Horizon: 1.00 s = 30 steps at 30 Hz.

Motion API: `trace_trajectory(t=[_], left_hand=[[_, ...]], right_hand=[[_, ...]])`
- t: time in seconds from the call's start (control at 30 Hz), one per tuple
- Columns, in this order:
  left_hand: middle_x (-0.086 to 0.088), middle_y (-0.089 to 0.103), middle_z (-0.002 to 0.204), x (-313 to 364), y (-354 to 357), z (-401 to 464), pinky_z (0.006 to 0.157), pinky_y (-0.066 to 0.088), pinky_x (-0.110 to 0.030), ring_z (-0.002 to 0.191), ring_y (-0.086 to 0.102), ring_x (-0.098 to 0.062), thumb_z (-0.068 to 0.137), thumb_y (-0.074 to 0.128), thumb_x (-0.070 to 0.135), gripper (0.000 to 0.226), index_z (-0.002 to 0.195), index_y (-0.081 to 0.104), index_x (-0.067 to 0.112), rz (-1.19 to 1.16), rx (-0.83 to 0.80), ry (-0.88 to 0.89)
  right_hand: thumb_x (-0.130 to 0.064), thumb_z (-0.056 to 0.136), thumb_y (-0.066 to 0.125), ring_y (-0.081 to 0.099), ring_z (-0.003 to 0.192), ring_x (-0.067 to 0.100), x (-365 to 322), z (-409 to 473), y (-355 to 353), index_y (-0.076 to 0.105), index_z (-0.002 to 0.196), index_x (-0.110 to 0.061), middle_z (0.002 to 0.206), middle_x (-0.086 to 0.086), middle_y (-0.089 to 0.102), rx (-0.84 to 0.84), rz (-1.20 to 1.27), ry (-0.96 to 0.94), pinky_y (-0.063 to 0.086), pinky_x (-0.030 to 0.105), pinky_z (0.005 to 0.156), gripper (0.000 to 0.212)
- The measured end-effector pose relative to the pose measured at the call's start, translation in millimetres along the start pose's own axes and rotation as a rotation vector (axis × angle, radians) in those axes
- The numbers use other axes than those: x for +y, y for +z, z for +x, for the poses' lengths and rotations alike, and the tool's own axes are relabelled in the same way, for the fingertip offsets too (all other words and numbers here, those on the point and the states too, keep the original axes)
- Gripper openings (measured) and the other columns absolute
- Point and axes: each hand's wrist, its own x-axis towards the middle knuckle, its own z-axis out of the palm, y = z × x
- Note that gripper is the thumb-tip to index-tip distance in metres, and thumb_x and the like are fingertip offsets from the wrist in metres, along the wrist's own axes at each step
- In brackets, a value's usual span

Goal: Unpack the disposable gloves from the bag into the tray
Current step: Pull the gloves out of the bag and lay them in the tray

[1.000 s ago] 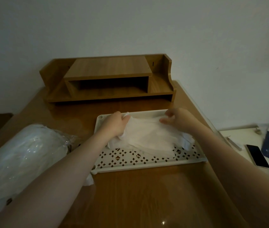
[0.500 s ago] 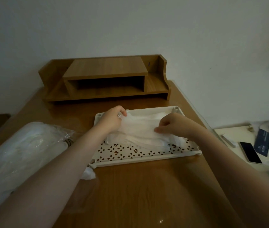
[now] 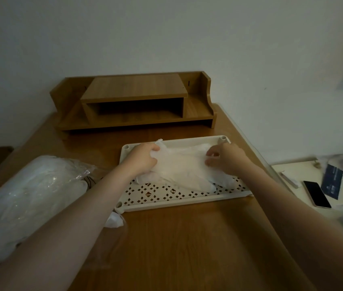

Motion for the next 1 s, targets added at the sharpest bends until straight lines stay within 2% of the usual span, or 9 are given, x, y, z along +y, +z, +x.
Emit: trace_trajectory(t=[0.17,0.3,0.4,0.5,0.57,0.63,0.73,0.83,1.0], left_hand=[[-0.001,0.039,0.147,-1.5,0.3,-0.5,0.077,0.038,-0.020,0.116,0.050,-0.016,0.091,0.055,0.009,0.051,0.140,0.043,0.019,0.037,0.005,0.021],[-0.001,0.037,0.148,0.8,-0.8,-2.4,0.071,0.042,-0.019,0.090,0.059,-0.013,0.090,0.059,0.013,0.055,0.141,0.040,0.019,0.037,0.000,0.004],[-0.001,0.035,0.149,1.7,-2.7,-5.3,0.079,0.035,-0.019,0.113,0.052,-0.018,0.089,0.060,0.015,0.056,0.141,0.039,0.017,0.141,0.035,-0.007],[-0.006,0.034,0.149,3.3,-3.5,-8.8,0.082,0.038,-0.023,0.112,0.051,-0.018,0.087,0.062,0.018,0.059,0.141,0.039,0.012,0.228,0.006,-0.027],[-0.008,0.031,0.148,4.4,-6.4,-12.2,0.079,0.041,-0.026,0.102,0.050,-0.018,0.086,0.064,0.025,0.059,0.138,0.041,0.009,0.301,-0.057,-0.068],[-0.009,0.021,0.151,5.4,-9.3,-14.4,0.089,0.041,-0.032,0.117,0.042,-0.023,0.084,0.066,0.035,0.064,0.137,0.041,0.009,0.405,-0.099,-0.090],[-0.002,-0.004,0.158,16.2,-8.4,-11.2,0.113,0.019,-0.044,0.143,0.005,-0.028,0.089,0.056,0.033,0.060,0.142,0.036,0.014,0.480,0.000,0.093],[0.000,0.002,0.160,31.6,7.3,-3.4,0.117,0.001,-0.035,0.146,-0.003,-0.016,0.099,0.036,0.021,0.054,0.150,0.019,0.016,0.431,-0.100,0.328],[-0.005,-0.011,0.158,1.1,34.2,-0.2,0.116,-0.002,-0.032,0.146,-0.007,-0.018,0.097,0.022,0.056,0.075,0.151,-0.006,0.013,0.454,-0.292,0.143]], right_hand=[[-0.027,0.093,0.056,0.056,0.084,0.015,3.3,1.4,-2.8,0.072,0.099,-0.023,0.097,-0.003,0.069,0.139,0.017,-0.067,0.047,0.039,0.091,0.017],[-0.028,0.093,0.056,0.057,0.087,0.016,-0.8,13.3,-16.9,0.073,0.099,-0.020,0.097,-0.003,0.068,0.202,-0.004,-0.091,0.046,0.040,0.093,0.019],[-0.029,0.094,0.054,0.054,0.098,0.020,-10.6,23.5,-18.0,0.070,0.099,-0.021,0.098,-0.002,0.065,0.192,-0.101,-0.073,0.042,0.038,0.096,0.018],[-0.023,0.094,0.052,0.046,0.114,0.027,-18.8,21.3,-7.8,0.065,0.110,-0.021,0.114,0.004,0.060,0.073,-0.193,0.004,0.034,0.039,0.100,0.020],[-0.016,0.093,0.052,0.039,0.124,0.029,-20.4,16.0,-6.4,0.057,0.126,-0.025,0.131,0.006,0.051,0.120,-0.131,-0.008,0.032,0.040,0.104,0.034],[-0.013,0.093,0.049,0.031,0.134,0.029,-26.1,8.3,-8.5,0.049,0.134,-0.027,0.143,0.006,0.041,0.220,-0.055,-0.063,0.027,0.043,0.111,0.043],[-0.022,0.098,0.043,0.014,0.145,0.024,-45.6,0.0,1.2,0.037,0.143,-0.021,0.154,0.005,0.027,0.223,-0.063,-0.282,0.007,0.039,0.118,0.046],[-0.039,0.101,0.030,0.002,0.147,0.022,-60.4,-2.7,25.6,0.014,0.151,-0.014,0.160,0.006,0.010,0.014,-0.138,-0.382,-0.002,0.035,0.117,0.058],[-0.074,0.086,0.026,-0.011,0.146,0.023,-41.3,2.4,40.6,-0.006,0.152,-0.017,0.160,0.004,-0.009,-0.172,-0.179,-0.223,-0.009,0.043,0.118,0.093]])
